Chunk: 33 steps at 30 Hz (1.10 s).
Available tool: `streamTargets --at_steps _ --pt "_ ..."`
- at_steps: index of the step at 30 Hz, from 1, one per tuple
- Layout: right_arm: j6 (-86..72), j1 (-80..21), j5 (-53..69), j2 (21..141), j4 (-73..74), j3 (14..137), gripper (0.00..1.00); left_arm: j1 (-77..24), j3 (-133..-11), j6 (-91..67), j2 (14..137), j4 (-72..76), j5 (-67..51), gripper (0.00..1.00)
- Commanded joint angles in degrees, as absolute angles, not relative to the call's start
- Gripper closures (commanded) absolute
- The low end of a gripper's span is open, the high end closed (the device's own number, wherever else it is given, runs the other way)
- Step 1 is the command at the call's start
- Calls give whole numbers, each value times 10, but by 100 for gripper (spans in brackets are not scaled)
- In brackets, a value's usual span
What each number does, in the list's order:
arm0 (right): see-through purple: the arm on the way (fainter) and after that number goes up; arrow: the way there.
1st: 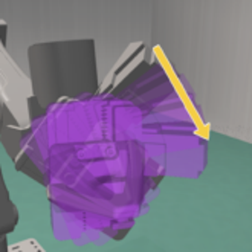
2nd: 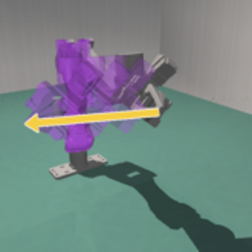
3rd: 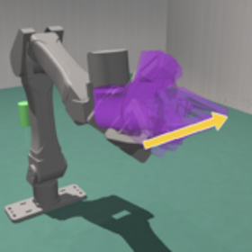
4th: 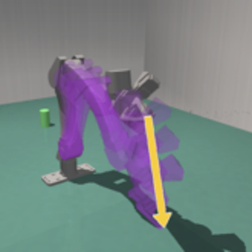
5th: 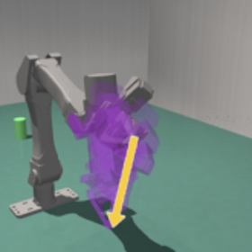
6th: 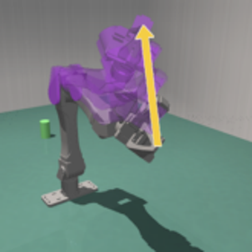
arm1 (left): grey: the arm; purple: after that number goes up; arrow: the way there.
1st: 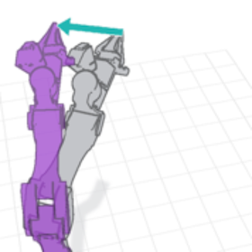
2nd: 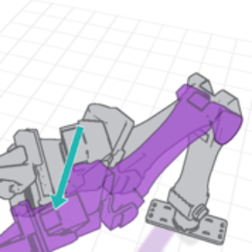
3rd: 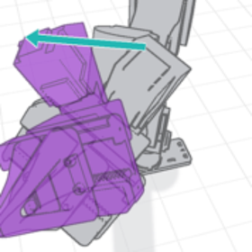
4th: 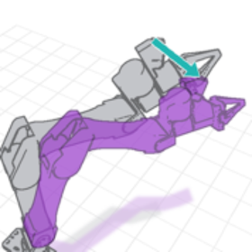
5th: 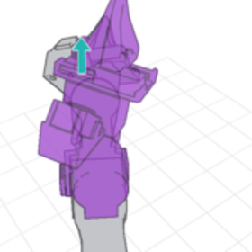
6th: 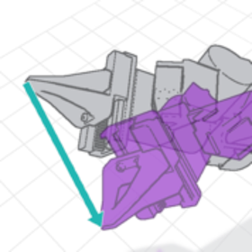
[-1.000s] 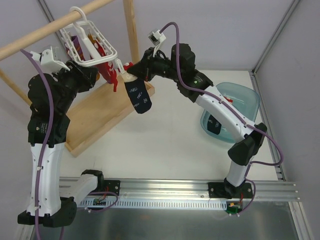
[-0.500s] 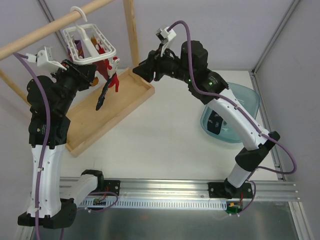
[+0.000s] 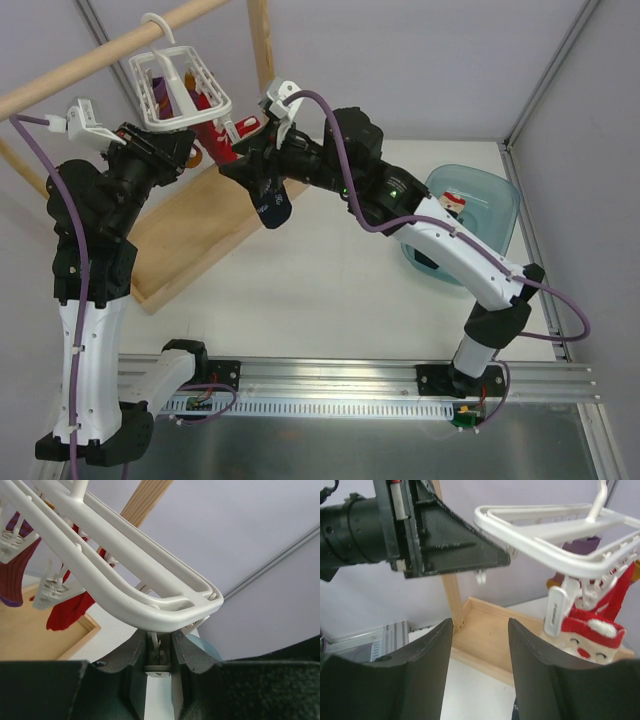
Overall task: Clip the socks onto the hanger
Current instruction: Clamp the sock onto the hanger, then open the clamp at the hanger.
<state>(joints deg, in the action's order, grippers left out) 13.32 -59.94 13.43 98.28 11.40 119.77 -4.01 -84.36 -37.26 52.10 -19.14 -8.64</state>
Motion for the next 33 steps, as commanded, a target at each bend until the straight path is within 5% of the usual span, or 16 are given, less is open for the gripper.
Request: streamTargets --at_steps 1,33 --pt "149 -610 126 1030 60 1256 48 -34 -853 -394 506 -173 -108 88" --pt "156 -620 148 1078 -70 1246 42 -43 -838 -399 511 -183 -92 89"
